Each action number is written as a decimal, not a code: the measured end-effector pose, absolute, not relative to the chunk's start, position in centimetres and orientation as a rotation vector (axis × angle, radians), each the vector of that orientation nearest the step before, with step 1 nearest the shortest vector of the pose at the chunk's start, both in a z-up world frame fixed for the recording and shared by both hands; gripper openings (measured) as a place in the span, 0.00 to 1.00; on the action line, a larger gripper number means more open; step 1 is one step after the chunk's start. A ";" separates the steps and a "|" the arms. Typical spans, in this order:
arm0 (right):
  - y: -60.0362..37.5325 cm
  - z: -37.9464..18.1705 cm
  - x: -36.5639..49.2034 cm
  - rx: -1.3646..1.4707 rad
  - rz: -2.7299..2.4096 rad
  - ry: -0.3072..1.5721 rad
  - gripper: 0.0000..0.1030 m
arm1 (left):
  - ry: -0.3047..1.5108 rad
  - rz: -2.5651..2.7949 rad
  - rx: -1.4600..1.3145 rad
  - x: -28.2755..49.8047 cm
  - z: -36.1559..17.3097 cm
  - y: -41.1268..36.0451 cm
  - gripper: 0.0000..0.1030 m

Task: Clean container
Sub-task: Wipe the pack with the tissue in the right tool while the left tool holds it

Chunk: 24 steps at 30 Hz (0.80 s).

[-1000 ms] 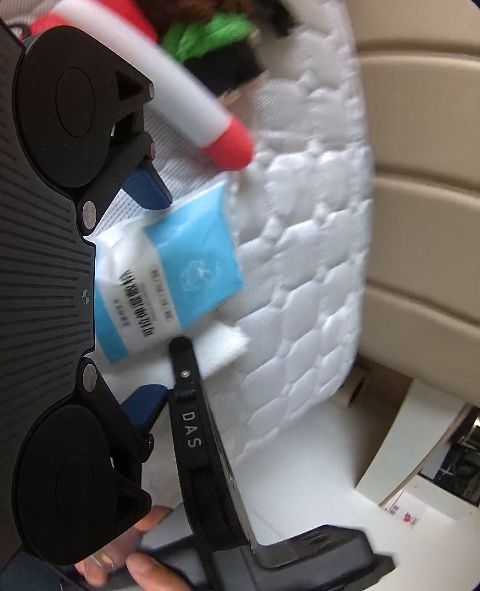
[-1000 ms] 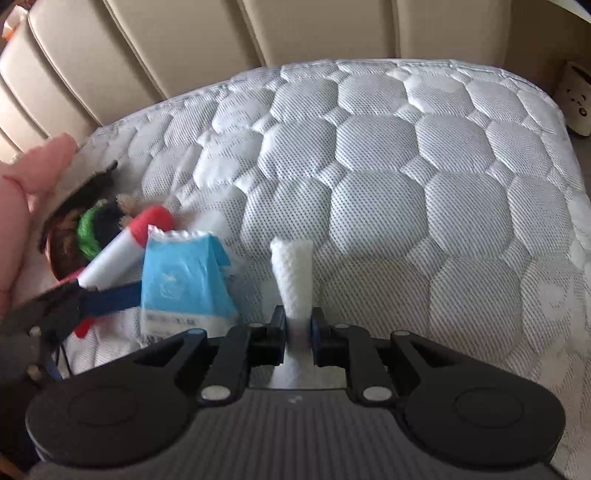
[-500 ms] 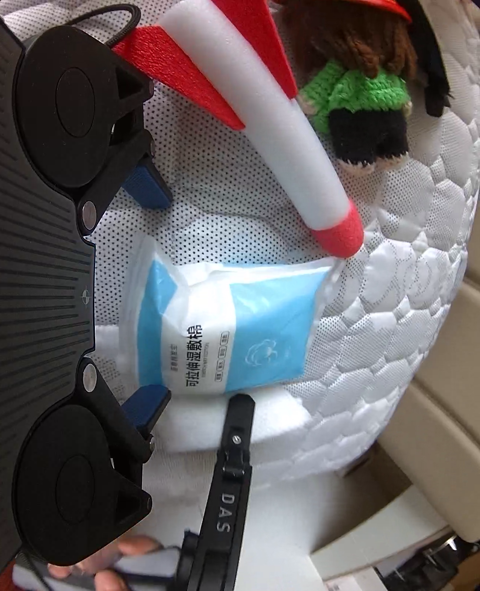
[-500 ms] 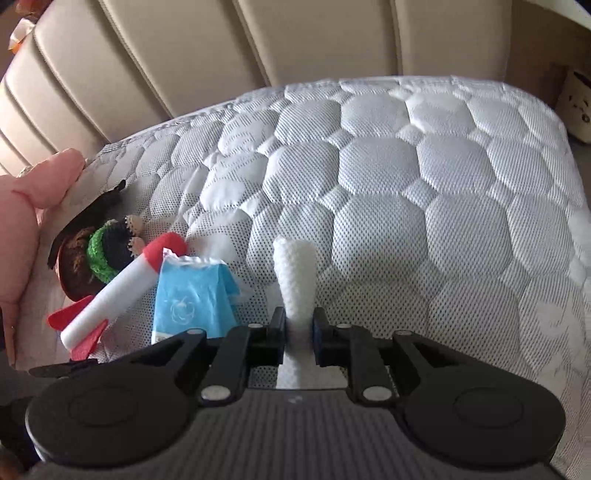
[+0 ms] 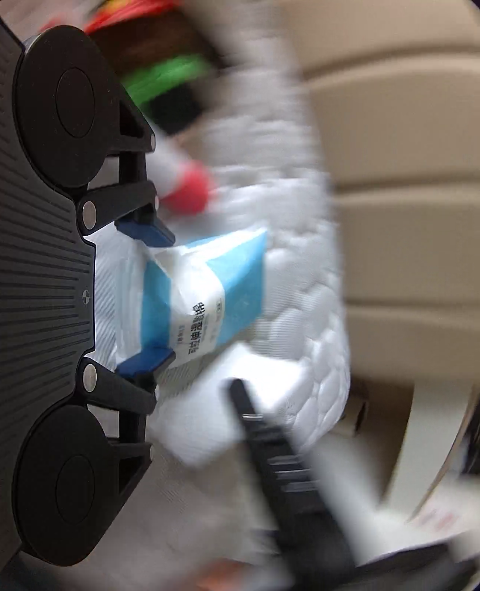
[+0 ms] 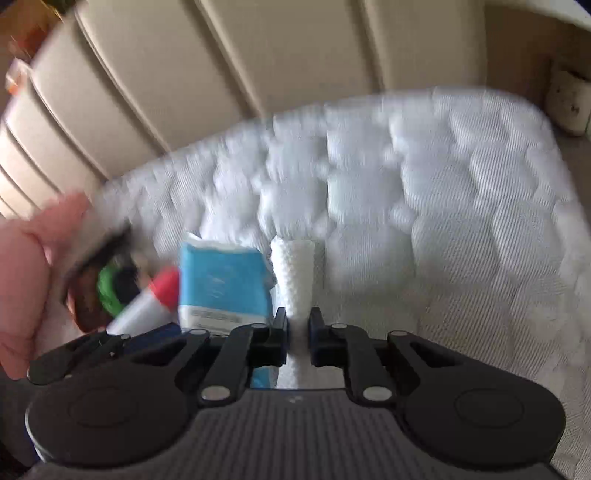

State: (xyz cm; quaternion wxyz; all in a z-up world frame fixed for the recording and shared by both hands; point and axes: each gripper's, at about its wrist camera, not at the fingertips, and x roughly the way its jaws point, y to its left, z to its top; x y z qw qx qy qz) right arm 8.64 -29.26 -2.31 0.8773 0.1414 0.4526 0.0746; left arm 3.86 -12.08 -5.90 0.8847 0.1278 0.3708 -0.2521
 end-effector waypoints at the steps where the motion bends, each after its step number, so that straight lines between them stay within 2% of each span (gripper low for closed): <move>1: -29.2 -1.2 8.3 0.303 0.182 0.887 0.10 | 0.719 -0.532 0.356 3.4 -5.7 -12.6 0.59; 4: -28.2 1.3 7.9 0.337 0.319 0.775 0.10 | 0.696 -0.549 0.435 2.5 -5.9 -13.5 0.58; 7: -25.7 -0.1 9.5 0.362 0.459 0.869 0.10 | 0.647 -0.557 0.516 1.3 -5.8 -14.1 0.58; 10: -23.5 -2.7 10.4 0.186 0.420 0.964 0.10 | 0.654 -0.567 0.513 0.9 -5.6 -13.7 0.58; 13: -24.1 -2.9 10.3 0.092 0.336 0.959 0.09 | 0.684 -0.589 0.459 1.2 -5.4 -13.2 0.57; 19: -28.5 -2.8 10.2 0.196 0.153 1.023 0.11 | 0.748 -0.622 0.326 2.6 -5.4 -13.4 0.65; 22: -29.6 -3.1 10.2 0.228 0.119 1.040 0.11 | 0.741 -0.654 0.293 3.5 -5.5 -14.5 0.63; 24: -30.1 -3.4 10.2 0.237 0.108 1.052 0.12 | 0.726 -0.674 0.286 4.0 -5.7 -15.2 0.56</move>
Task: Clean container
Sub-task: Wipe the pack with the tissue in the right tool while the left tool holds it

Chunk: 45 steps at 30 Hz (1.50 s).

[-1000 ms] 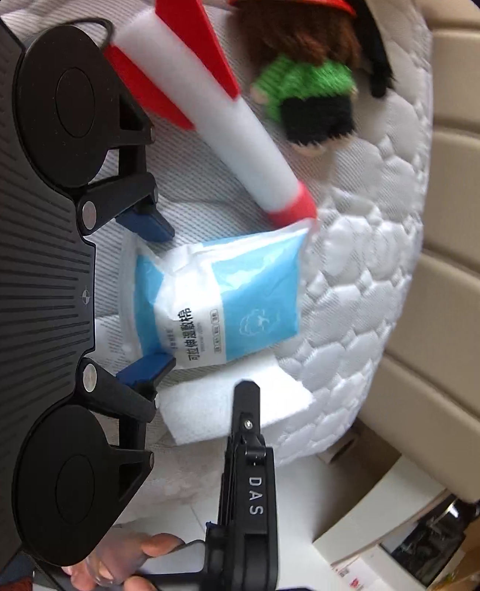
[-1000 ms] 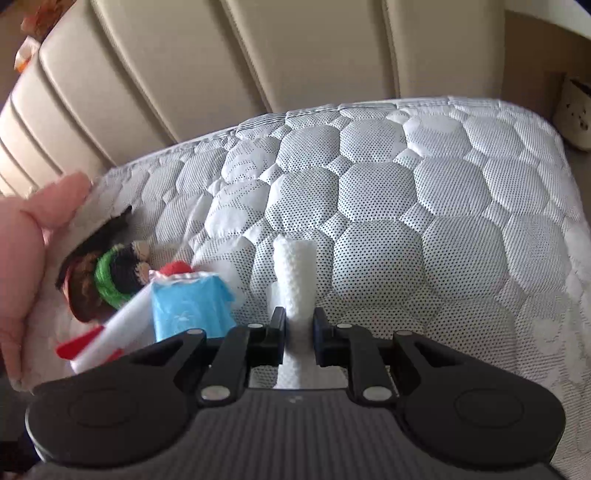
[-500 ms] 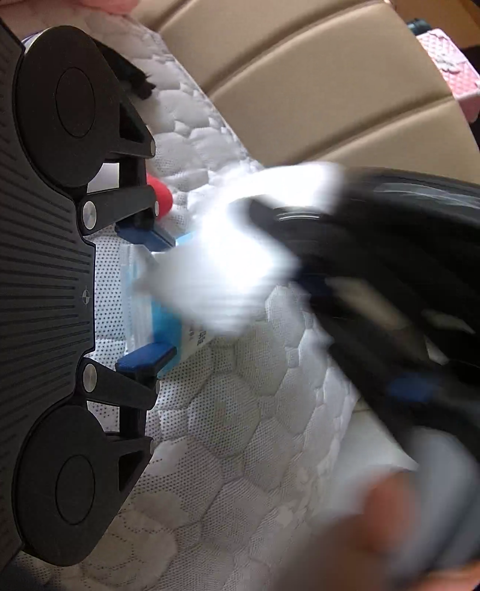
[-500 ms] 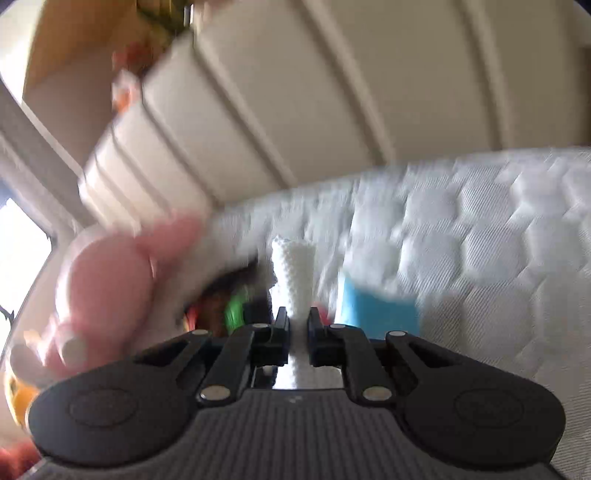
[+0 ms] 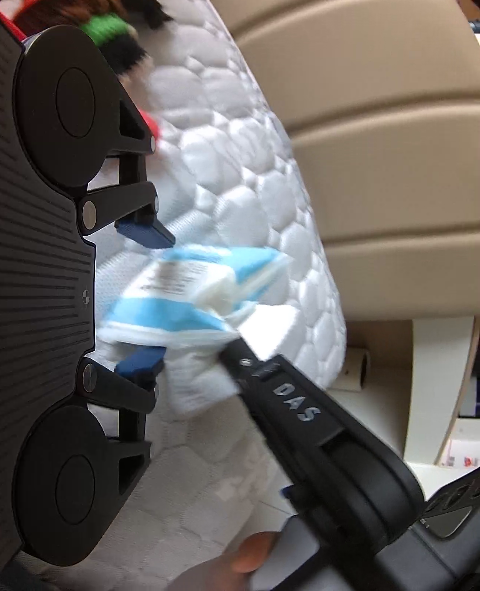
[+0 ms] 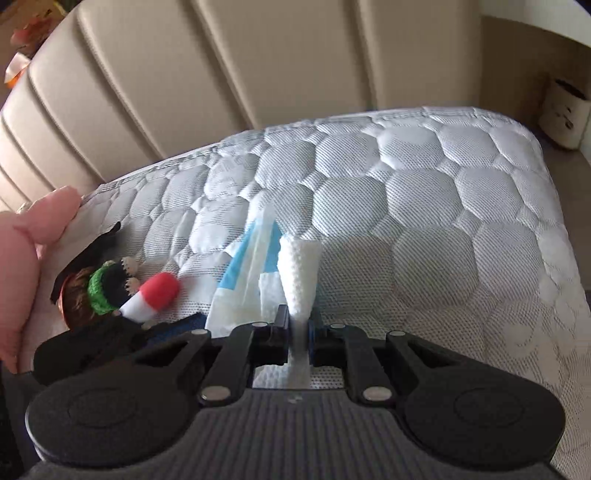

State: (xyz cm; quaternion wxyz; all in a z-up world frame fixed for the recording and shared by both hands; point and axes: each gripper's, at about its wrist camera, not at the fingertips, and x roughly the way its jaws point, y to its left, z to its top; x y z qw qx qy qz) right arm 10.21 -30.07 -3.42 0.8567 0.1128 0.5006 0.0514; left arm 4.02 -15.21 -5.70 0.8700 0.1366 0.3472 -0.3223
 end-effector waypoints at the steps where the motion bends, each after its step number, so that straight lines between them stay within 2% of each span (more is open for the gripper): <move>1: -30.2 -3.6 10.2 0.234 0.099 1.057 0.13 | 0.727 -0.686 0.281 4.1 -5.7 -15.5 0.52; 7: -31.7 -4.6 11.0 0.211 -0.004 1.085 0.13 | 0.684 -0.731 0.328 3.3 -6.1 -15.4 0.51; 15: -32.4 1.7 8.7 0.327 0.133 0.755 0.12 | 0.677 -0.816 0.372 2.3 -5.6 -16.6 0.52; 18: -31.0 1.0 9.2 0.314 0.231 0.835 0.12 | 0.705 -0.839 0.354 1.7 -5.5 -16.8 0.55; 20: -30.4 -0.8 9.8 0.253 0.185 0.945 0.12 | 0.754 -0.835 0.294 1.8 -5.4 -16.3 0.62; 22: -30.6 -2.4 9.9 0.193 0.099 1.025 0.12 | 0.801 -0.823 0.223 2.1 -5.4 -15.6 0.74; 23: -31.0 -2.6 9.7 0.183 0.062 1.035 0.12 | 0.821 -0.819 0.174 2.4 -5.4 -15.2 0.76; 26: -32.5 -2.0 9.1 0.215 -0.022 1.041 0.13 | 0.878 -0.813 0.018 3.5 -5.3 -14.1 0.79; 28: -33.3 -2.0 8.8 0.224 -0.074 1.054 0.13 | 0.897 -0.811 -0.091 4.3 -5.5 -13.7 0.87; 30: -33.9 -2.4 8.8 0.244 -0.105 1.081 0.17 | 0.917 -0.791 -0.145 5.1 -5.9 -14.1 0.90; 33: -34.7 -3.0 9.0 0.302 -0.111 1.112 0.17 | 0.945 -0.777 -0.149 6.0 -6.7 -15.5 0.90; 35: -35.0 -3.3 9.0 0.337 -0.102 1.118 0.17 | 0.957 -0.774 -0.124 6.1 -7.6 -16.8 0.90; 36: -35.0 -3.4 8.8 0.352 -0.097 1.124 0.17 | 0.965 -0.765 -0.120 6.0 -8.1 -17.3 0.83; 37: -35.0 -3.4 8.6 0.367 -0.092 1.128 0.17 | 0.964 -0.760 -0.124 6.0 -8.6 -17.5 0.66; 38: -35.1 -3.5 8.5 0.382 -0.086 1.130 0.17 | 0.950 -0.766 -0.122 5.8 -8.7 -17.6 0.58; 39: -35.2 -3.5 8.5 0.399 -0.077 1.126 0.16 | 0.929 -0.772 -0.097 5.8 -8.4 -17.5 0.54; 42: -35.5 -3.0 8.5 0.477 -0.008 1.078 0.13 | 0.758 -0.767 0.173 4.2 -5.6 -17.5 0.51; 45: -34.8 -2.2 8.6 0.487 0.052 1.021 0.12 | 0.573 -0.740 0.618 1.9 -4.1 -18.1 0.50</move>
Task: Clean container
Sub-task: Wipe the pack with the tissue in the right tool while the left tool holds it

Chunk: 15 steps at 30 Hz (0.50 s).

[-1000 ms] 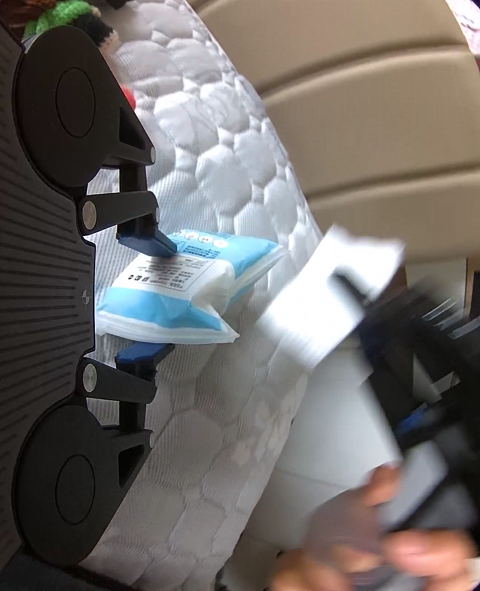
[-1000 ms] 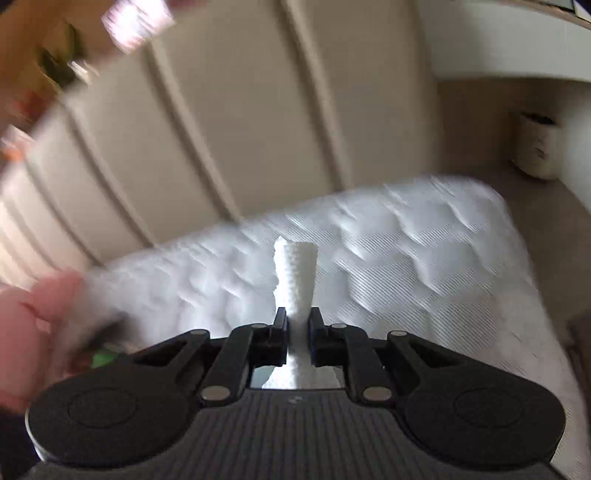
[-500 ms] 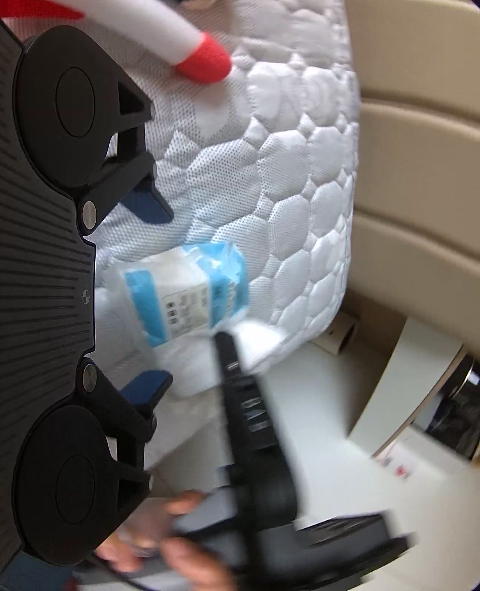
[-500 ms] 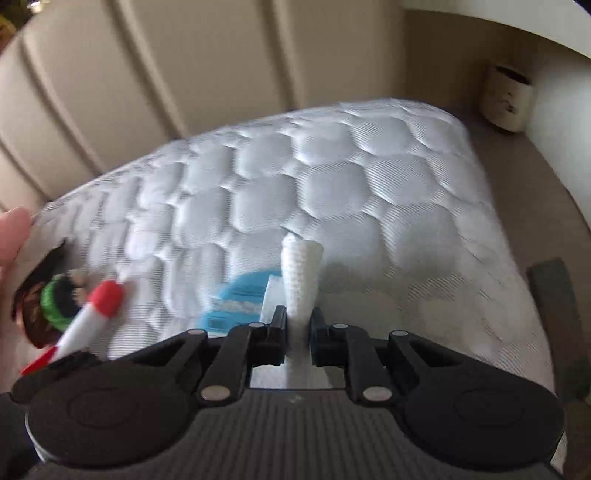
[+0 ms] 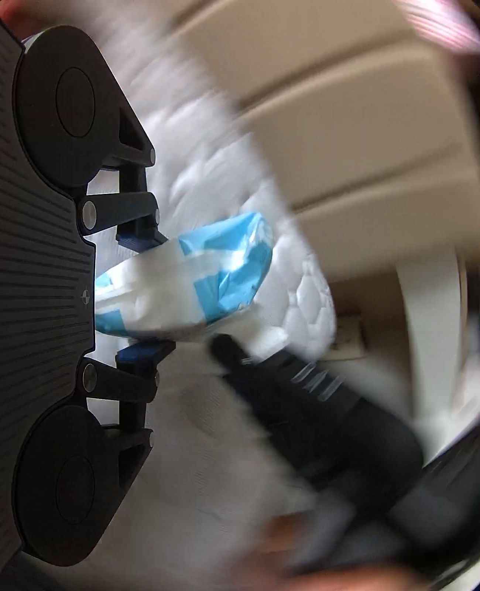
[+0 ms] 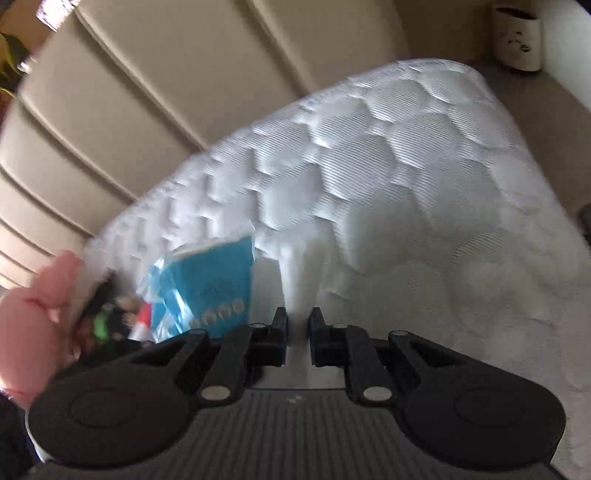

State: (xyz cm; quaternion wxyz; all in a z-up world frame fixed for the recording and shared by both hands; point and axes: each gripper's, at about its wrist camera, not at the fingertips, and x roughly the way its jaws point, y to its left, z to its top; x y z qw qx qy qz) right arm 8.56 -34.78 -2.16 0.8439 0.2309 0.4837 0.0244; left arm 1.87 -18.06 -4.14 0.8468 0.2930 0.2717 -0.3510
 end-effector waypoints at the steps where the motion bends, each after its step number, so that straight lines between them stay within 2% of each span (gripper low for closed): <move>1: -34.3 -1.8 8.5 0.475 0.066 1.002 0.12 | 0.556 -0.735 0.699 1.5 -4.1 -17.9 0.50; 6: -31.5 3.0 6.5 0.358 0.165 0.758 0.06 | 0.637 -0.701 0.725 1.6 -5.5 -16.6 0.50; 10: -29.9 4.6 6.0 0.352 0.291 0.732 0.06 | 0.668 -0.687 0.684 2.4 -6.4 -16.6 0.53; 11: -29.5 4.4 6.1 0.283 0.234 0.754 0.09 | 0.669 -0.685 0.674 2.7 -6.4 -16.6 0.54; 12: -29.4 3.9 6.2 0.202 0.156 0.766 0.19 | 0.691 -0.681 0.625 3.4 -6.1 -16.2 0.55; 13: -29.4 3.4 6.4 0.114 0.083 0.775 0.23 | 0.720 -0.674 0.562 4.1 -5.8 -15.8 0.56; 15: -29.6 2.7 6.8 -0.025 0.024 0.816 0.45 | 0.772 -0.665 0.444 5.6 -5.6 -14.9 0.60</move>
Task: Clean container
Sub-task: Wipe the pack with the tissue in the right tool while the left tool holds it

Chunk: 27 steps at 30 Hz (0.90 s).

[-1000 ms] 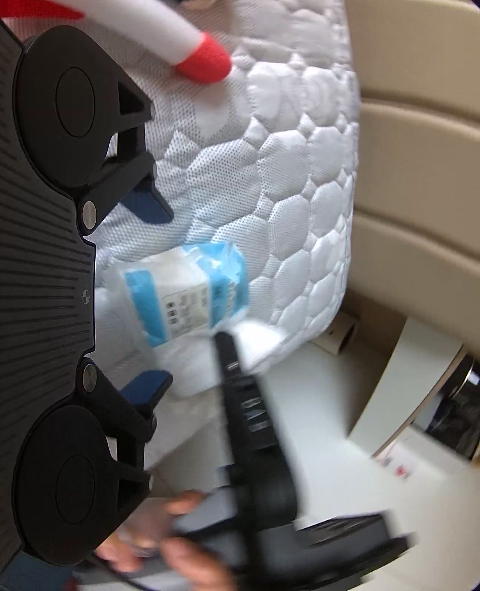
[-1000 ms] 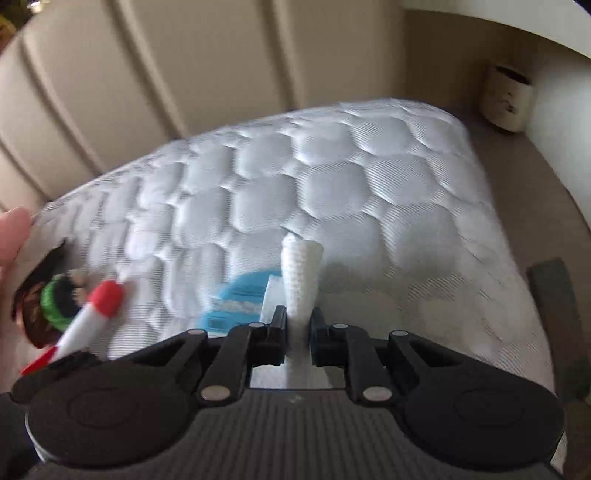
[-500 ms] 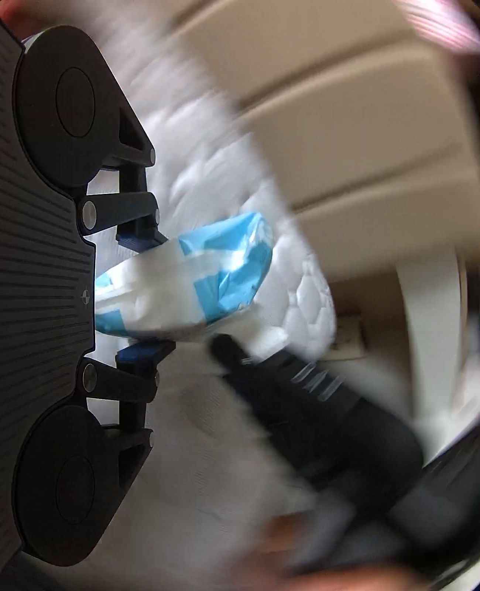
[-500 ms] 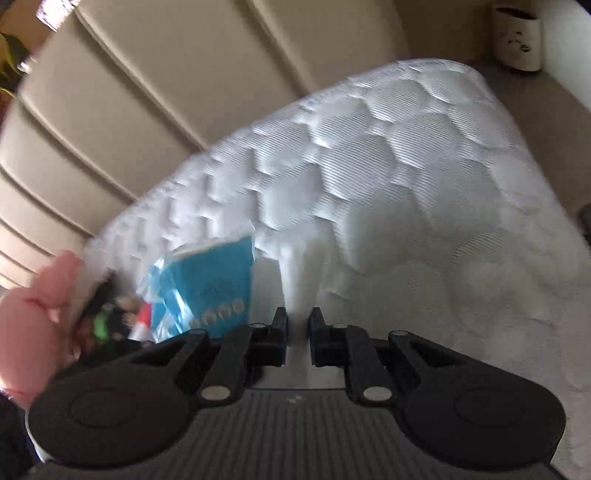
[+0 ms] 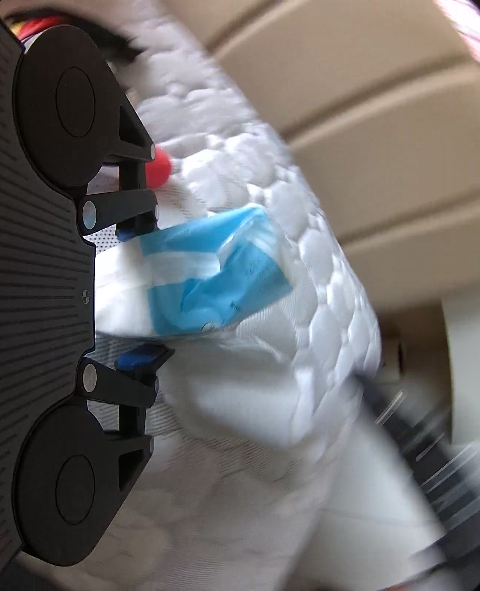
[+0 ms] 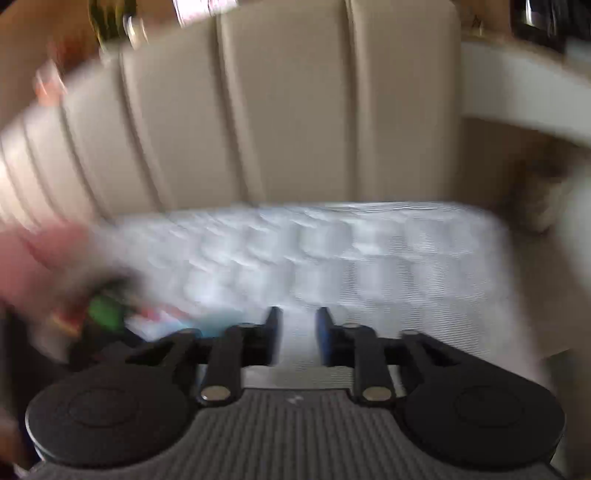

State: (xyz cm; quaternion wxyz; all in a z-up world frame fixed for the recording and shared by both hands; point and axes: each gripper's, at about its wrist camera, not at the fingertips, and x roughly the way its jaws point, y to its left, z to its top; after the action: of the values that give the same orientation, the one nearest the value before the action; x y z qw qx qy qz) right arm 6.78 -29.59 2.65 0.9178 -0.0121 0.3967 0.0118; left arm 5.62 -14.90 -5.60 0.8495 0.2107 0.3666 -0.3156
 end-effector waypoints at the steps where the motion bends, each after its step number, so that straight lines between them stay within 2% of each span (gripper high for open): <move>1: -29.8 2.5 6.9 -0.031 0.038 0.835 0.49 | 0.788 -0.659 0.401 6.3 -5.5 -14.5 0.63; 3: -30.5 2.5 7.1 0.025 0.105 0.868 0.77 | 0.802 -0.651 0.348 7.2 -5.5 -13.9 0.66; 4: -30.7 2.5 7.3 0.069 0.145 0.886 0.82 | 0.806 -0.648 0.333 7.5 -5.5 -13.8 0.70; 5: -30.7 2.4 7.3 0.109 0.179 0.898 0.84 | 0.811 -0.638 0.328 7.7 -5.6 -13.6 0.72; 8: -30.2 2.2 7.4 0.140 0.099 0.896 0.82 | 0.826 -0.637 0.323 8.0 -5.8 -13.5 0.75; 9: -29.9 2.1 7.4 0.142 0.044 0.890 0.71 | 0.833 -0.636 0.326 8.0 -5.8 -13.5 0.78; 10: -29.8 2.4 7.1 0.126 -0.008 0.855 0.66 | 0.839 -0.634 0.329 8.1 -5.7 -13.5 0.80; 11: -29.8 3.0 6.7 0.101 -0.059 0.804 0.65 | 0.843 -0.632 0.330 8.0 -5.7 -13.5 0.82; 13: -29.7 4.1 6.2 0.050 -0.114 0.745 0.78 | 0.849 -0.635 0.325 7.9 -5.6 -13.4 0.84; 14: -29.7 4.4 6.3 0.029 -0.063 0.780 0.83 | 0.851 -0.641 0.320 7.9 -5.6 -13.4 0.84; 19: -29.6 4.2 3.9 0.079 0.149 0.933 0.82 | 0.866 -0.644 0.305 8.7 -6.1 -12.9 0.87; 23: -28.2 3.9 2.0 -0.007 0.141 0.966 0.82 | 0.895 -0.630 0.247 9.7 -6.3 -12.2 0.89; 25: -27.8 2.6 2.6 -0.033 0.141 1.044 0.82 | 0.900 -0.628 0.231 9.9 -6.2 -12.0 0.89; 26: -27.5 1.7 3.2 -0.042 0.153 1.086 0.80 | 0.899 -0.629 0.230 9.9 -6.1 -12.0 0.89; 27: -27.2 0.8 3.8 -0.049 0.162 1.121 0.72 | 0.898 -0.631 0.231 10.0 -6.0 -12.0 0.90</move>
State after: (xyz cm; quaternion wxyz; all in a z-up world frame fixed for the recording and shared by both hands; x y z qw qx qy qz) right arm 3.82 -27.21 0.79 0.8435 -0.0231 0.5311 0.0768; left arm 9.97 -12.02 -6.02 0.8467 0.1095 0.4260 -0.2993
